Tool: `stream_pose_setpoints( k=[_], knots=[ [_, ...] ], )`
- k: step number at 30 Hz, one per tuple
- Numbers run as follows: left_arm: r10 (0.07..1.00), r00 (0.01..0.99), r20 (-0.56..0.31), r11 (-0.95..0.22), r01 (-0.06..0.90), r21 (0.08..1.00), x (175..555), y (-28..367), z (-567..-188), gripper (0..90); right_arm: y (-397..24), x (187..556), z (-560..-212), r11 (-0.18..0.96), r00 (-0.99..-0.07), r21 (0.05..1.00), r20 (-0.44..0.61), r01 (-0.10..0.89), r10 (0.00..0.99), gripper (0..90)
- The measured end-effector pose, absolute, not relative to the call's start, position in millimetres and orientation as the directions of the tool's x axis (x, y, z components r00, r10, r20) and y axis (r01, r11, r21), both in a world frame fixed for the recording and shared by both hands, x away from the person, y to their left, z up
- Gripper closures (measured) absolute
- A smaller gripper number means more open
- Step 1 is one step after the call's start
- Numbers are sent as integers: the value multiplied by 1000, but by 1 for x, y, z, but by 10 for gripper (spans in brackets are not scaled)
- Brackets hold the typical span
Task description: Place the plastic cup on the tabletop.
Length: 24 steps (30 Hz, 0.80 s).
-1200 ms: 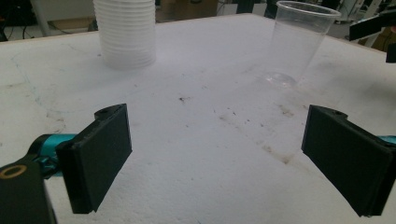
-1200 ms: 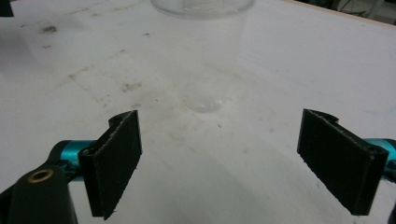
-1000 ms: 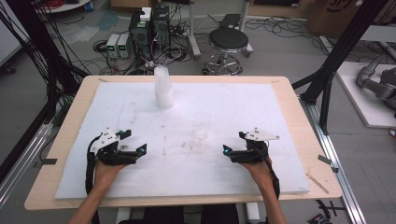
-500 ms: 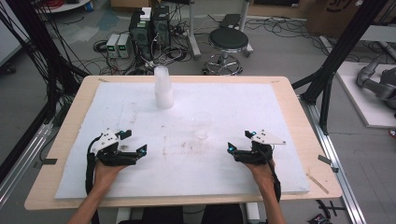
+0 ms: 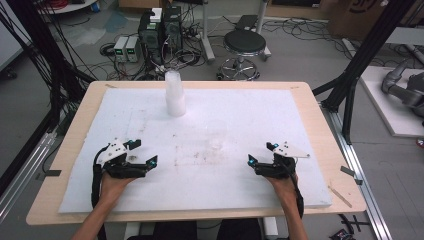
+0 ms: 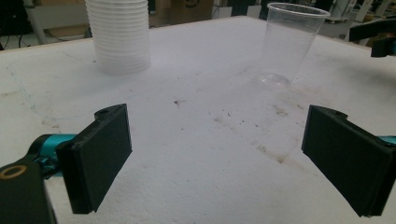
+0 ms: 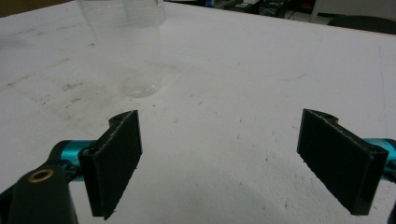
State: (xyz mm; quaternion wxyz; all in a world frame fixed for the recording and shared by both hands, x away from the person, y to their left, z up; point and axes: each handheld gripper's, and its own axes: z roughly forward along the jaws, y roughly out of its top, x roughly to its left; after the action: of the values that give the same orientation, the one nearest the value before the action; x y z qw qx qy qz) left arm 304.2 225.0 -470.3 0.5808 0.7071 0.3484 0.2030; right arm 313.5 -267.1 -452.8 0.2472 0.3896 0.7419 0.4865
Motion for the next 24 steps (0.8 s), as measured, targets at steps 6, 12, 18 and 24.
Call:
stream_pose_setpoints(
  k=[6, 12, 18, 24],
  knots=[
    [725, 678, -119, -82, 256, 963, 304, 225, -470, 82, -269, 313, -453, 207, -571, 920, 22, 334, 821, 141],
    [728, 674, -124, -76, 259, 963, 304, 225, -470, 82, -269, 312, -454, 213, -573, 917, 19, 336, 820, 141],
    [733, 668, -131, -72, 267, 961, 306, 225, -471, 82, -270, 315, -454, 196, -565, 909, 50, 367, 824, 142],
    [731, 672, -119, -85, 263, 961, 305, 224, -470, 82, -270, 315, -454, 204, -572, 910, 43, 361, 819, 142]
  ],
)
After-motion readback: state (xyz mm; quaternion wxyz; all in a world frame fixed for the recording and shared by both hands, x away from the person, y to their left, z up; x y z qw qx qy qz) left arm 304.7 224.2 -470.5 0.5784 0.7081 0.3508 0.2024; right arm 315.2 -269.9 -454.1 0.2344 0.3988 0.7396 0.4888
